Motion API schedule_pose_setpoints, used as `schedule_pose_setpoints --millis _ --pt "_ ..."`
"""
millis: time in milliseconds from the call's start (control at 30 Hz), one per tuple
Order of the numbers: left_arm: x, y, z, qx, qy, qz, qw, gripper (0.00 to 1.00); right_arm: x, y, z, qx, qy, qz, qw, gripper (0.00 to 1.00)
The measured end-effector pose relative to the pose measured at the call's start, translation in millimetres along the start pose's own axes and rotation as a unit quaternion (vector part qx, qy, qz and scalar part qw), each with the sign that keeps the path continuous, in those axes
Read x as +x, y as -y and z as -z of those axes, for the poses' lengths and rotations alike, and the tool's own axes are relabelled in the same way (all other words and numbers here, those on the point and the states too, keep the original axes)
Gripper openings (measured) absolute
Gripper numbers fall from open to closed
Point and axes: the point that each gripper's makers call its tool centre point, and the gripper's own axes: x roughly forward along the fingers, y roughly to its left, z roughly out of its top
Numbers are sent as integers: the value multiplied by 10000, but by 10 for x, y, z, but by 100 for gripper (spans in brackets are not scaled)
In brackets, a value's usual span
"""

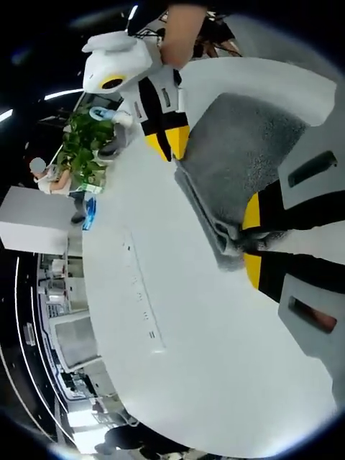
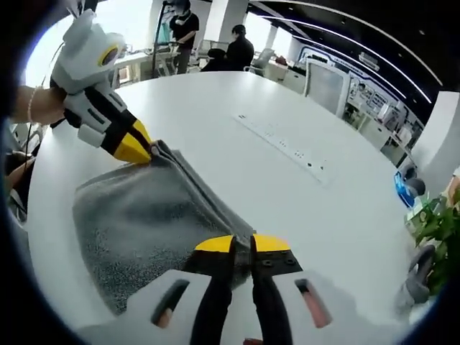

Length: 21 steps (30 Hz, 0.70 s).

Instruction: Fold the towel on the table until its edges align and the towel forms a compact rectangular stack.

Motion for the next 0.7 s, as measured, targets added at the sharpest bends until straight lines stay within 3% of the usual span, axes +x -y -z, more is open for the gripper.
schedule_pose_setpoints --millis 167,433,600,700 --pt "-204 21 -98 1 172 -44 9998 10 -187 21 -60 -9 69 114 9999 6" --pt "-473 51 -123 183 351 -211 9990 10 -603 68 -127 86 250 353 9990 6" --pt "-730 120 -168 251 710 -267 9968 12 -841 35 -197 295 489 372 9977 7" --pt "-894 174 -163 163 960 -242 9950 20 -984 -11 -227 427 671 346 9962 10"
